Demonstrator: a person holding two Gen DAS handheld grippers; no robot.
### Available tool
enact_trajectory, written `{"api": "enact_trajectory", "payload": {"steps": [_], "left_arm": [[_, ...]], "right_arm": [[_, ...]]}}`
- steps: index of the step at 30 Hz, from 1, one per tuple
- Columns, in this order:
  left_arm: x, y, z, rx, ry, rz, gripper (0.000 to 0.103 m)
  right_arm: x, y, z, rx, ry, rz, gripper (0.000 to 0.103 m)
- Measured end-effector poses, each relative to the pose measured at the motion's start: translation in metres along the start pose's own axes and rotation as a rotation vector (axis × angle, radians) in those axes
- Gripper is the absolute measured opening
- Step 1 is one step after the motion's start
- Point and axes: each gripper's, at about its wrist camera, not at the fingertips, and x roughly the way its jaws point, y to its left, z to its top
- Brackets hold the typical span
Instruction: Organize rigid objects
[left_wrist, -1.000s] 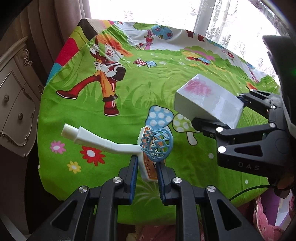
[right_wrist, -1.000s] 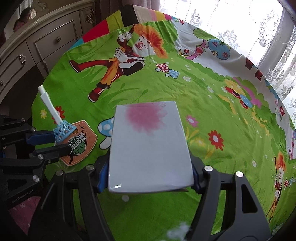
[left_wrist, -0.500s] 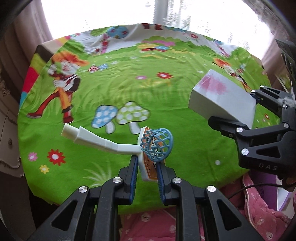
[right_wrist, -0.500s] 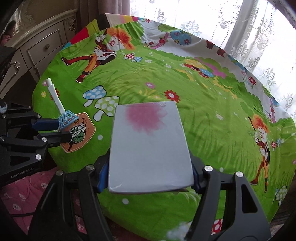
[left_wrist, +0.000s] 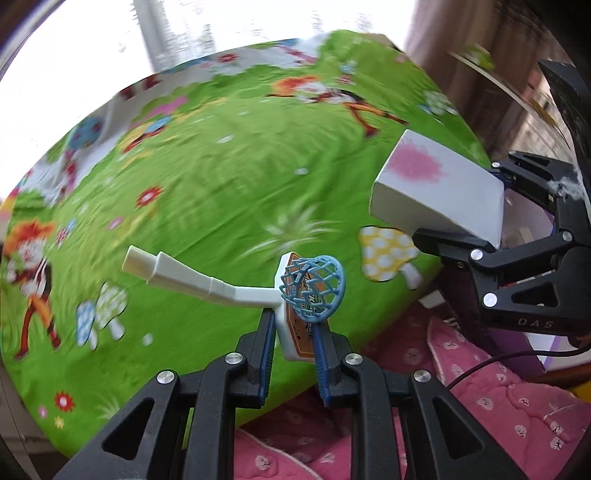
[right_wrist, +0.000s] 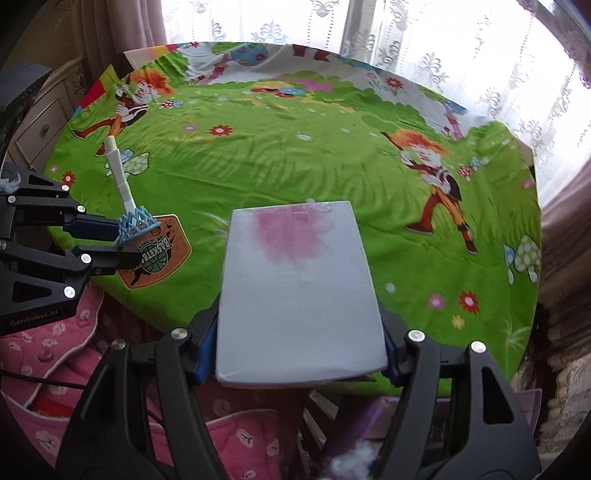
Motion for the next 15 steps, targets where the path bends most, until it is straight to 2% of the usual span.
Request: {"api": "enact_trajectory", "payload": {"steps": [9, 15], "left_arm": [[0.019, -0.105, 0.043, 0.272, 0.041, -0.112, 0.021], [0.025, -0.180, 0.062, 0.431, 0.047, -0.181, 0.021]], "right_arm": [[-0.027, -0.082, -0.072, 0.224, 0.044, -0.075, 0.071], [-0.042, -0.132, -0.130, 0.384, 0.094, -0.162, 0.071]]}}
